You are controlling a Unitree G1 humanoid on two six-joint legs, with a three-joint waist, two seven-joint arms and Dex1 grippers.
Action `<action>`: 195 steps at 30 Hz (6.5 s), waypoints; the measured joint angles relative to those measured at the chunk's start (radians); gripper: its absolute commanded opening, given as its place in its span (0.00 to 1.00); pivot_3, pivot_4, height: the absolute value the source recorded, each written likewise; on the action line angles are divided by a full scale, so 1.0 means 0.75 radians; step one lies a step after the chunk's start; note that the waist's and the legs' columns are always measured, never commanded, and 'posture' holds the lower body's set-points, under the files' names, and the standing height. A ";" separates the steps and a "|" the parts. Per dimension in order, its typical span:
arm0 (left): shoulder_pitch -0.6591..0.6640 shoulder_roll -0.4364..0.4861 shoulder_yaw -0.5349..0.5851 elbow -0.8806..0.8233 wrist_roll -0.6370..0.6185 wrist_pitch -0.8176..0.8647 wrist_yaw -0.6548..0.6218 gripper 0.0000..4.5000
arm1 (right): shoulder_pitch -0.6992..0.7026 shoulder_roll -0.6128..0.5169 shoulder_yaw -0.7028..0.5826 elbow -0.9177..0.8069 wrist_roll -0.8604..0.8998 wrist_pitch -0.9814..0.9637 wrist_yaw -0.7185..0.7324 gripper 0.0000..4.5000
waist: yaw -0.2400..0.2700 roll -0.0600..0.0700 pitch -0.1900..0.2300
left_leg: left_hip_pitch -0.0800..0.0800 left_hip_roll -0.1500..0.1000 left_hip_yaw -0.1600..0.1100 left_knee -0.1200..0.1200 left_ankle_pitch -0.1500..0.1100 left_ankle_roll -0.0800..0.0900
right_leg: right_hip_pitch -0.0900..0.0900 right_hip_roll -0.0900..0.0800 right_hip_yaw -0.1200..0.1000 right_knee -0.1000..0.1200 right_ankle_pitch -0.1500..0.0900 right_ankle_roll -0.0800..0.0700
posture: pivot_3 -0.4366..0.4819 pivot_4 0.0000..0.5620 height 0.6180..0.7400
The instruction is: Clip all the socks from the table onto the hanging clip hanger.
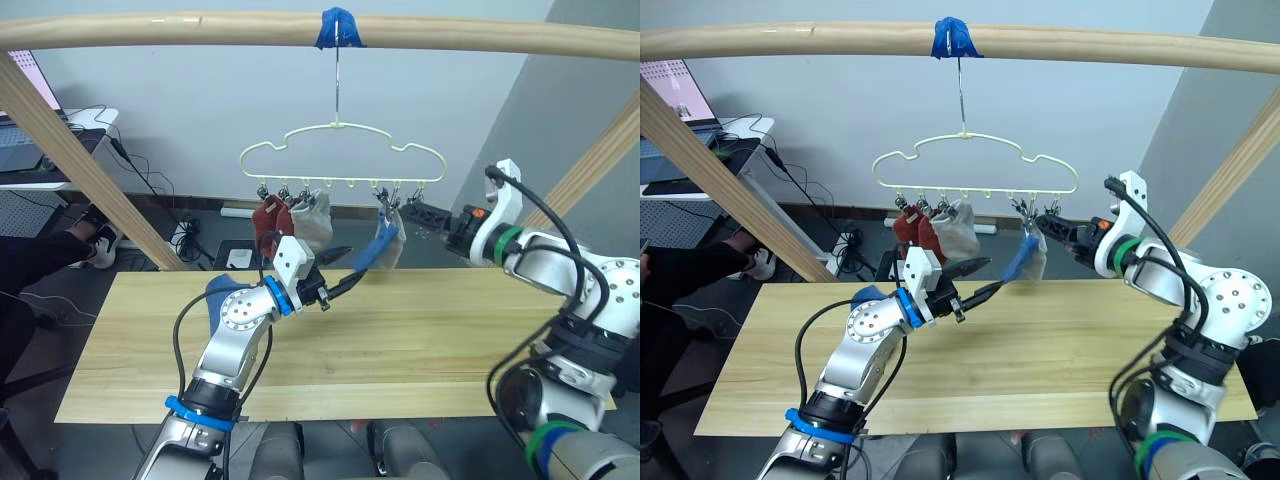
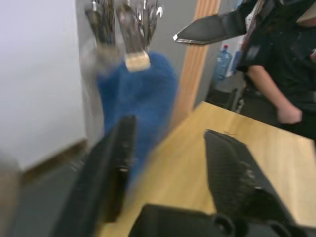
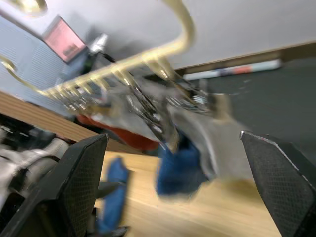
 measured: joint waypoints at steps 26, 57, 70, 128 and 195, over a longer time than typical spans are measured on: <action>0.315 0.379 0.451 -0.579 -0.601 0.784 -0.073 1.00 | 0.450 0.048 0.697 -0.214 -1.218 -1.219 0.234 0.66 | 0.014 -0.003 0.002 | 0.001 0.000 -0.001 0.001 0.001 -0.002 | 0.001 -0.002 0.000 0.000 -0.003 0.006 | 0.52 0.33 1.00; 0.309 0.381 0.431 -0.736 -0.717 0.684 -0.127 1.00 | 0.287 0.323 0.675 0.125 -1.504 -1.472 0.181 0.57 | 0.042 -0.003 0.001 | 0.002 0.000 -0.001 0.001 0.001 -0.002 | 0.001 -0.002 0.000 0.002 0.000 -0.001 | 0.56 0.29 1.00; 0.298 0.377 0.415 -0.730 -0.682 0.658 -0.116 1.00 | 0.240 0.354 0.641 0.202 -1.537 -1.480 0.154 0.57 | 0.043 -0.003 0.001 | 0.002 0.000 -0.001 0.001 0.001 -0.003 | 0.001 -0.002 -0.001 0.003 0.000 -0.001 | 0.57 0.29 1.00; 0.367 0.374 0.373 -0.417 -0.487 0.662 0.103 1.00 | 0.018 -0.008 0.462 0.265 -1.087 -1.032 0.705 0.00 | 0.046 -0.003 0.001 | 0.003 -0.001 -0.001 0.003 0.001 -0.002 | 0.002 -0.002 -0.001 0.005 0.001 -0.001 | 0.52 0.33 1.00; -0.082 0.111 -0.005 -0.259 -0.062 0.123 -0.229 0.01 | -0.309 0.163 -0.201 0.297 -0.263 0.160 0.322 0.00 | 0.000 0.002 0.001 | 0.002 0.000 0.001 0.002 0.001 -0.002 | 0.001 0.000 0.001 0.005 0.001 -0.001 | 0.44 0.33 1.00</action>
